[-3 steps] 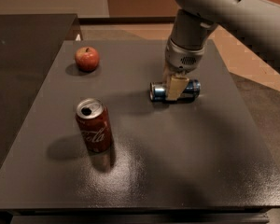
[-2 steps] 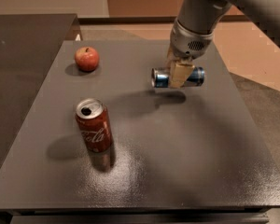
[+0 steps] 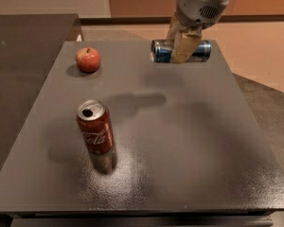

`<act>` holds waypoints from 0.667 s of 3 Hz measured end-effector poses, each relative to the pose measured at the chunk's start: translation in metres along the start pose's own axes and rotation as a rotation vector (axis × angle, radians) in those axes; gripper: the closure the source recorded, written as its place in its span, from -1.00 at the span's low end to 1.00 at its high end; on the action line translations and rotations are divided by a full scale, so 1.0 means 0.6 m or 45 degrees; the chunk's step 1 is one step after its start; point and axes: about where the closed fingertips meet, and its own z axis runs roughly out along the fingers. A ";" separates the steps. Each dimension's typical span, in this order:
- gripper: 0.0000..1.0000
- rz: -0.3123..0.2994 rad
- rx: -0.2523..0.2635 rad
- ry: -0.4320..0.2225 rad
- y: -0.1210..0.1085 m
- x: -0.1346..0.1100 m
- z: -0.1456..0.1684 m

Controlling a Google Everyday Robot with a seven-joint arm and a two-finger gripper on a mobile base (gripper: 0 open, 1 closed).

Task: Pick redbull can

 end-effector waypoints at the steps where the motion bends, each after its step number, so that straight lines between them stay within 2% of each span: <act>1: 1.00 -0.023 0.064 -0.038 -0.014 -0.016 -0.028; 2: 1.00 -0.023 0.065 -0.038 -0.014 -0.016 -0.028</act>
Offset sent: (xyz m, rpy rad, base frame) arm 0.0006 0.0030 0.0176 0.0230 -0.0362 0.0110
